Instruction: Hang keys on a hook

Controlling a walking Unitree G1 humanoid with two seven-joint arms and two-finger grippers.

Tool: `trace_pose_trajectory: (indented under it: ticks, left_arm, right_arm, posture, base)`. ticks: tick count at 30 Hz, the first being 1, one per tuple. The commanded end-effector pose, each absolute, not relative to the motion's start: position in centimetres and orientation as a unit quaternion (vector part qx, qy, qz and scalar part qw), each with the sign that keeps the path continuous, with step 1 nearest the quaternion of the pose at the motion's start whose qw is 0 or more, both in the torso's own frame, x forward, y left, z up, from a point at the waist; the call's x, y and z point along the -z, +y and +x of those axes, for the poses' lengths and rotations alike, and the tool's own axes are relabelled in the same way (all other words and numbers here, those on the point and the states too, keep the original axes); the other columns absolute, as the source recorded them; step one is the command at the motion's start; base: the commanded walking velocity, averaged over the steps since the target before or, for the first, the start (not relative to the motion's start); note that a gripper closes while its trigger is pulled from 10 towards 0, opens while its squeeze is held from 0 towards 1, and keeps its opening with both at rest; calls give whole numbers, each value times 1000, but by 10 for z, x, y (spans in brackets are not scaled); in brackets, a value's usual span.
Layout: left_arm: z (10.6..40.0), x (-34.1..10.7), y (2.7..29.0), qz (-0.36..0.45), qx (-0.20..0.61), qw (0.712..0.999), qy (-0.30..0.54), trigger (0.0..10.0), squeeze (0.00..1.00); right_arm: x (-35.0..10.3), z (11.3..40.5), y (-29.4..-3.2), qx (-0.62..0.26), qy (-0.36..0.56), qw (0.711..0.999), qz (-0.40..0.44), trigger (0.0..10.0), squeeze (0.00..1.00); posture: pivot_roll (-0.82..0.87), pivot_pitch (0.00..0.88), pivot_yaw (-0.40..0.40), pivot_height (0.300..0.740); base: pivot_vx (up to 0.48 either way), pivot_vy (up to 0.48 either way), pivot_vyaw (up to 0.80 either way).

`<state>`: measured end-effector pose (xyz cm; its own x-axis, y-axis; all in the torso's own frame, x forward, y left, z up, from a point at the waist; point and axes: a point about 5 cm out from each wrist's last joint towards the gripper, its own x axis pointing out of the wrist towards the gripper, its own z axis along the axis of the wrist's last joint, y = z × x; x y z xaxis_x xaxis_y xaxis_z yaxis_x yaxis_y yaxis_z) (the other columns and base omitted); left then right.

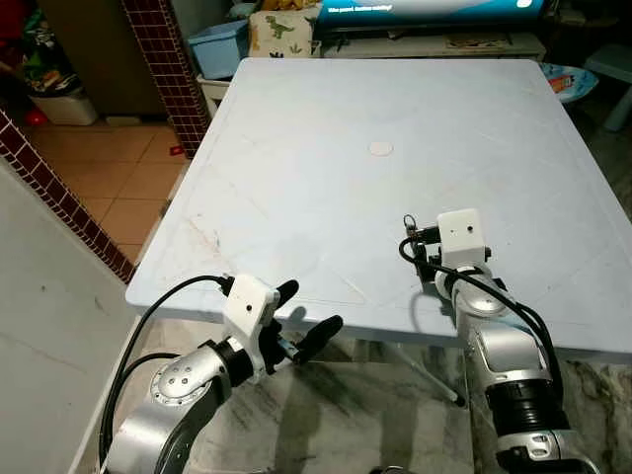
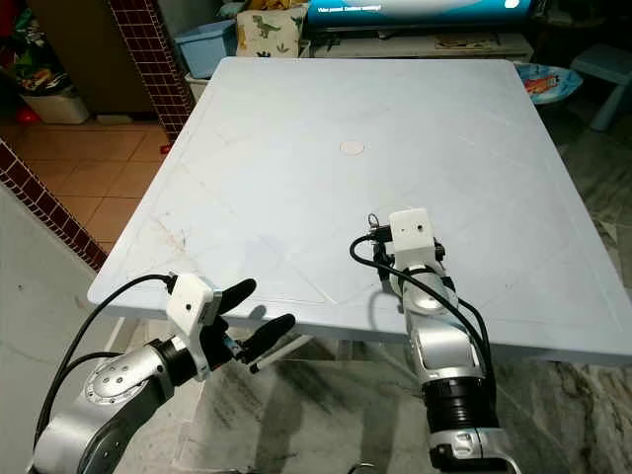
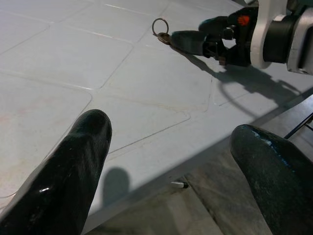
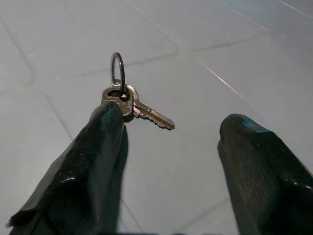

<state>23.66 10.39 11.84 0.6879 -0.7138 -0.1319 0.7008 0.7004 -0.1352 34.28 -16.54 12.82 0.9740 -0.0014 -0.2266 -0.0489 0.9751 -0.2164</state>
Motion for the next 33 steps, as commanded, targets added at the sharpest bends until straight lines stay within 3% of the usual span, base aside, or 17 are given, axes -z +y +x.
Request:
trace_pose_trajectory:
  ticks: [1,16,17,18,19,27,28,29,30,33]
  left_arm:
    - [234,-120,105,-31,392,915,88,10000,0]
    - [233,-120,105,-30,393,915,90,10000,0]
    - [233,-120,104,-30,393,915,90,10000,0]
    - [233,-121,104,-30,393,915,90,10000,0]
    - [234,-121,104,-30,393,915,89,10000,0]
    - [233,-121,105,-29,392,915,90,10000,0]
    - [233,-122,104,-29,393,915,90,10000,0]
    - [233,-122,104,-29,393,915,90,10000,0]
    - [233,-122,104,-30,393,915,89,10000,0]
    - [233,-121,104,-30,392,915,90,10000,0]
  right_arm:
    - [-130,346,-163,-22,107,989,-103,10000,0]
    - [-119,348,-156,-47,121,987,-97,10000,0]
    - [-118,348,-156,-52,123,987,-95,9725,0]
    - [-115,348,-154,-63,128,985,-93,8510,0]
    - [-114,348,-153,-69,130,984,-95,9843,0]
    - [-111,346,-147,-89,134,982,-97,10000,0]
    - [-109,345,-145,-98,138,981,-94,4118,0]
    - [-109,345,-145,-98,138,981,-94,4118,0]
    - [-107,344,-142,-108,139,980,-89,0,0]
    - [-104,340,-135,-130,143,977,-88,0,0]
  posture:
    - [43,130,81,740]
    - [49,133,82,740]
    - [49,133,82,740]
    - [49,133,82,740]
    - [49,133,82,740]
    - [55,133,83,740]
    - [55,133,83,740]
    - [55,133,83,740]
    - [55,133,83,740]
    - [53,137,82,740]
  base:
    - [0,0,0]
    - [0,0,0]
    - [0,0,0]
    - [0,0,0]
    - [0,0,0]
    - [0,0,0]
    - [0,0,0]
    - [0,0,0]
    - [0,0,0]
    - [0,0,0]
